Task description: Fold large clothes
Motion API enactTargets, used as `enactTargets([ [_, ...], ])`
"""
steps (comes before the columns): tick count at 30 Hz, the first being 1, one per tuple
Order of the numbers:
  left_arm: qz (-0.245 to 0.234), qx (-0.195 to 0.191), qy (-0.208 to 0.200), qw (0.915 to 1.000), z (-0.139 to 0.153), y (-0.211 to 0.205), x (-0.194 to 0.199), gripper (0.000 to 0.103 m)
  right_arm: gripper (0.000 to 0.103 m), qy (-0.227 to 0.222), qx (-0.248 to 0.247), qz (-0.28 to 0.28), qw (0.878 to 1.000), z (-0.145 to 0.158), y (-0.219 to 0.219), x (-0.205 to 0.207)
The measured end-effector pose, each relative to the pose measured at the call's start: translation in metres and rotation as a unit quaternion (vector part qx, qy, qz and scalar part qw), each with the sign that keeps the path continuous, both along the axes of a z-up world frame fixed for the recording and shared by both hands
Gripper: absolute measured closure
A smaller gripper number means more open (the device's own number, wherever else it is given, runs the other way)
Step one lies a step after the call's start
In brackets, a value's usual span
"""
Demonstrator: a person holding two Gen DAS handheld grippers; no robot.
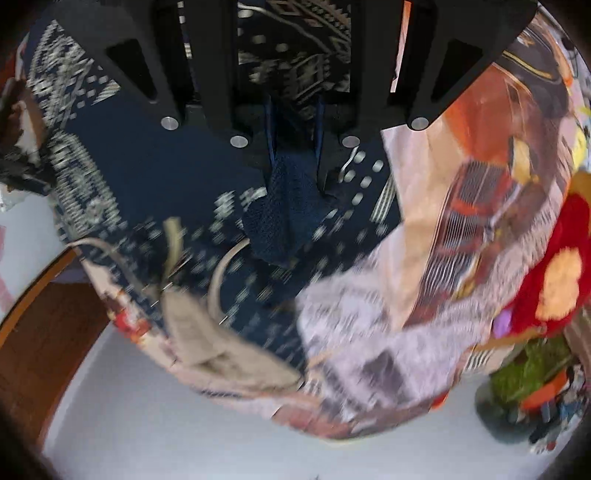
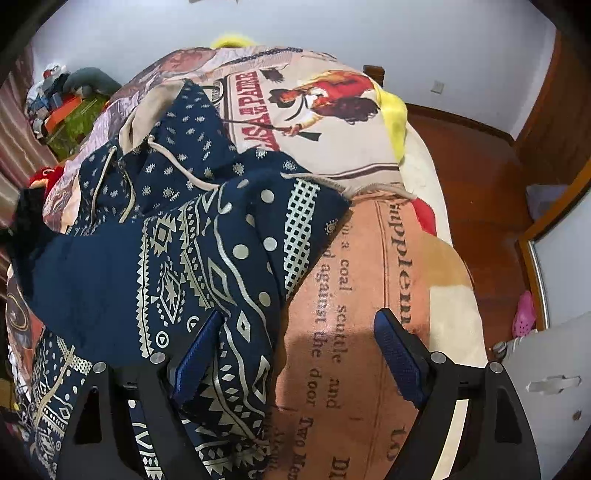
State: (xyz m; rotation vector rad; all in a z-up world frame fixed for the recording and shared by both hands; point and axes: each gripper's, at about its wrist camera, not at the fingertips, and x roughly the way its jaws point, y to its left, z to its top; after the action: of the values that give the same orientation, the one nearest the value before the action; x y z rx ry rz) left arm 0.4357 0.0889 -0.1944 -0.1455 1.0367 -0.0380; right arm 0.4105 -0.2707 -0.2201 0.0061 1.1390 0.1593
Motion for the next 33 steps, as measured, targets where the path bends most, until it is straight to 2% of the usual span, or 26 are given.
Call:
enactTargets([
  [4, 0.002, 0.006, 0.032, 0.9995, -0.033, 0.009, -0.007, 0.086, 0.020, -0.004, 0.044, -0.020, 0.999, 0.016, -0.010, -0.006],
  [7, 0.002, 0.002, 0.049, 0.9988, -0.052, 0.011, -0.017, 0.084, 0.020, -0.019, 0.023, -0.011, 0.999, 0.025, -0.007, -0.011],
  [8, 0.004, 0.000, 0.053, 0.9986, -0.057, 0.012, -0.022, 0.082, 0.020, -0.020, 0.012, -0.006, 1.000, 0.026, -0.005, -0.013],
  [10, 0.009, 0.002, 0.060, 0.9982, -0.061, 0.014, -0.031, 0.068, 0.020, -0.017, 0.000, 0.002, 1.000, 0.027, -0.002, -0.017],
  [11, 0.008, 0.004, 0.060, 0.9981, -0.063, 0.015, -0.036, 0.067, 0.020, -0.017, 0.002, 0.007, 1.000, 0.028, -0.002, -0.019],
  [13, 0.004, 0.017, 0.061, 0.9980, -0.063, 0.016, -0.046, 0.059, 0.020, -0.015, 0.009, 0.032, 0.999, 0.029, 0.000, -0.031],
  [16, -0.005, 0.024, 0.062, 0.9978, -0.062, 0.019, -0.059, 0.052, 0.020, -0.017, -0.006, 0.061, 0.998, 0.031, 0.003, -0.053],
  [21, 0.019, -0.007, 0.066, 0.9976, -0.056, 0.043, -0.085, 0.045, 0.020, 0.006, -0.023, 0.078, 0.997, 0.015, 0.005, -0.073],
  [25, 0.040, -0.012, 0.072, 0.9965, -0.053, 0.060, -0.099, 0.045, 0.020, 0.024, -0.038, 0.059, 0.997, -0.005, 0.008, -0.063],
  [28, 0.040, -0.004, 0.069, 0.9968, -0.048, 0.063, -0.102, 0.045, 0.020, 0.015, -0.053, 0.048, 0.997, -0.007, 0.015, -0.050],
  [33, 0.050, -0.017, 0.056, 0.9971, -0.039, 0.063, -0.094, 0.045, 0.020, -0.035, -0.080, 0.024, 0.996, 0.006, 0.021, -0.034],
])
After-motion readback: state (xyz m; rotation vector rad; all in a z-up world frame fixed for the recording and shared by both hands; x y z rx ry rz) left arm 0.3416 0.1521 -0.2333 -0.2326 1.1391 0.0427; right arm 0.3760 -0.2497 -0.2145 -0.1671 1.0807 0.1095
